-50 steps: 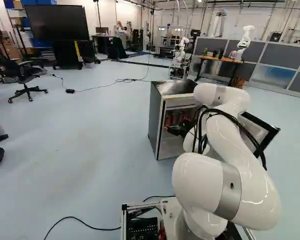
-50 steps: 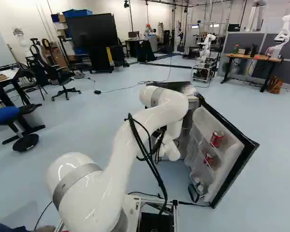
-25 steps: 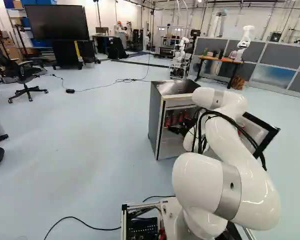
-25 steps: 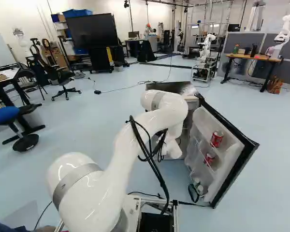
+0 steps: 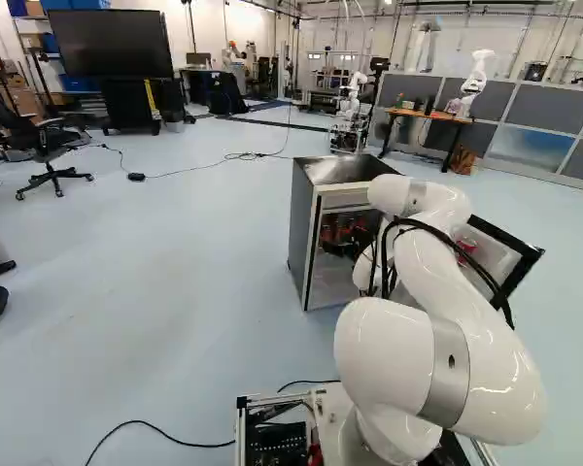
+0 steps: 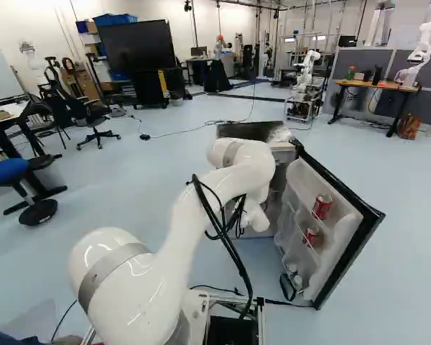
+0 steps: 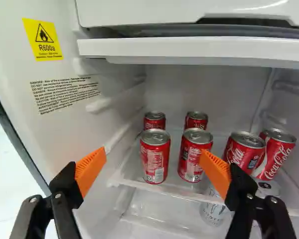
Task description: Grab a drink from the fridge
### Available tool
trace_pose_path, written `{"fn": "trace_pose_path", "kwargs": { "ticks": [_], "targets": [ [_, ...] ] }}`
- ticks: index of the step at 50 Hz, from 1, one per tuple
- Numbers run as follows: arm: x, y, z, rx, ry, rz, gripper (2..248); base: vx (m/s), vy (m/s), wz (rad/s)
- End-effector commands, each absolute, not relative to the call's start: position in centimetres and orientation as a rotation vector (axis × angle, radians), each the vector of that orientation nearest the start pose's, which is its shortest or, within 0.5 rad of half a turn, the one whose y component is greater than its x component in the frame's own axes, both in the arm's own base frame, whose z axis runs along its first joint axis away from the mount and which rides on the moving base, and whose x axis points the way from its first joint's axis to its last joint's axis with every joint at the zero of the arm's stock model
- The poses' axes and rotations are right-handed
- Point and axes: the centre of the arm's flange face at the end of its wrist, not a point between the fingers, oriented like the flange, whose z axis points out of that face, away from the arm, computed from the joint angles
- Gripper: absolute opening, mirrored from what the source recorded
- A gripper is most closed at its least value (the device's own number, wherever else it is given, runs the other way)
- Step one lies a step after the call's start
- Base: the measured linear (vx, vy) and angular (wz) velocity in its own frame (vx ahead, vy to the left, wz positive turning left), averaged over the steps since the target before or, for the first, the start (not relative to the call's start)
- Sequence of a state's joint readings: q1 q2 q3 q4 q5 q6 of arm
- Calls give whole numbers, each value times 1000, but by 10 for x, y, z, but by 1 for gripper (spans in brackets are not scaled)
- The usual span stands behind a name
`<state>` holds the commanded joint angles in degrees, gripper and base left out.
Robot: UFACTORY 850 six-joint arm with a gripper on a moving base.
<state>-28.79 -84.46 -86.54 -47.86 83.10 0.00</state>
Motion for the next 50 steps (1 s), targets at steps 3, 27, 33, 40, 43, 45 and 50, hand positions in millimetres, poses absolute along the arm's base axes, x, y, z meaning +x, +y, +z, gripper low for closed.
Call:
{"fn": "trace_pose_path", "kwargs": {
  "ticks": [3,27,33,40,43,45,50],
  "targets": [
    [573,-237,-28,-2146,-397,-1968,247,0,0,0],
    [592,-231,-33,-2110,-449,-1991,247,0,0,0],
    [594,-230,-33,-2107,-453,-1993,247,0,0,0],
    [595,-230,-34,-2106,-454,-1994,247,0,0,0],
    [595,-230,-34,-2106,-454,-1994,247,0,0,0],
    [595,-230,-34,-2106,-454,-1994,247,0,0,0],
    [595,-230,-34,-2106,-454,-1994,237,0,0,0]
  ]
}}
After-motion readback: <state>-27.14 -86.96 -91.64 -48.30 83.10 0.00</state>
